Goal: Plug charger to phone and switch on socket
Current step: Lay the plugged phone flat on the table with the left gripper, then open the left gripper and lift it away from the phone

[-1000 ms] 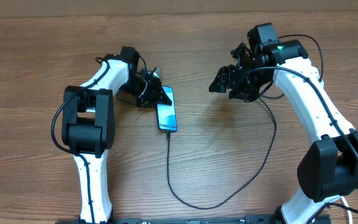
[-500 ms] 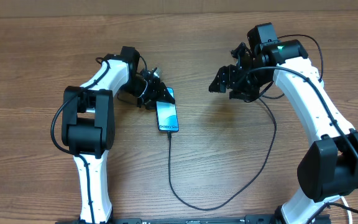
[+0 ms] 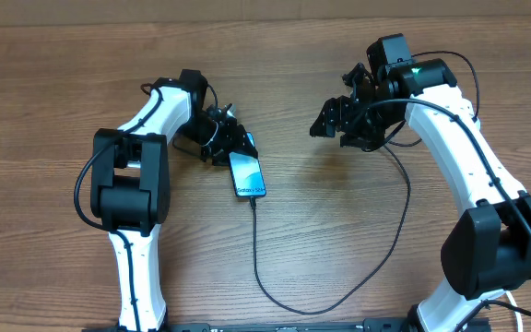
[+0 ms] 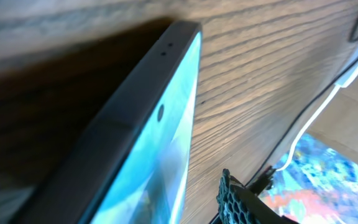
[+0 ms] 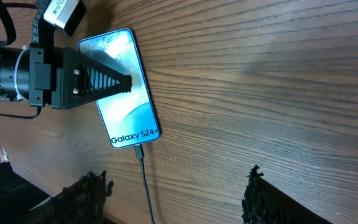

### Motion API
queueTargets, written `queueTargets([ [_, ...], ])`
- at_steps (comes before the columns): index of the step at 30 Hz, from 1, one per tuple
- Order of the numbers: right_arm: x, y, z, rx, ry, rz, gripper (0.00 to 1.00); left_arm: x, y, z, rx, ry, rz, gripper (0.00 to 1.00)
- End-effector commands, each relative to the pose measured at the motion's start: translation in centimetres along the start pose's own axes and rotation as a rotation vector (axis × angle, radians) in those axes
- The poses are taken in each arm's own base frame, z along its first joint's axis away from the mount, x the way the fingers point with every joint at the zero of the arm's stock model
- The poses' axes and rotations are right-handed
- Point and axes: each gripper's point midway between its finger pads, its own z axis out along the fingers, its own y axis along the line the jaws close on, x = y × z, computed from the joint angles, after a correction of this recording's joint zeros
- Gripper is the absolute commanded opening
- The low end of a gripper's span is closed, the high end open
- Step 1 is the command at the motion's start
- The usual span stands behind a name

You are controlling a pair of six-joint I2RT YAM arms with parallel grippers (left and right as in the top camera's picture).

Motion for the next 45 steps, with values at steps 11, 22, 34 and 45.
queueTargets([
  [11, -0.4, 0.3, -0.1, 0.002, -0.012, -0.019, 0.73, -1.8, 3.3, -2.4, -0.289, -0.065, -0.001, 0.5],
  [22, -0.3, 0.3, -0.1, 0.003, -0.008, -0.036, 0.73, -2.1, 3.0, -4.0, -0.328, -0.112, 0.007, 0.52],
  [34, -0.8, -1.5, -1.1, 0.011, -0.018, -0.01, 0.67, -0.7, -5.4, -19.5, -0.266, -0.444, 0.146, 0.72],
  [45, -1.0, -2.7, -6.5, 0.004, -0.122, 0.014, 0.66, 3.8, -7.8, -29.3, -0.267, -0.708, 0.146, 1.0],
])
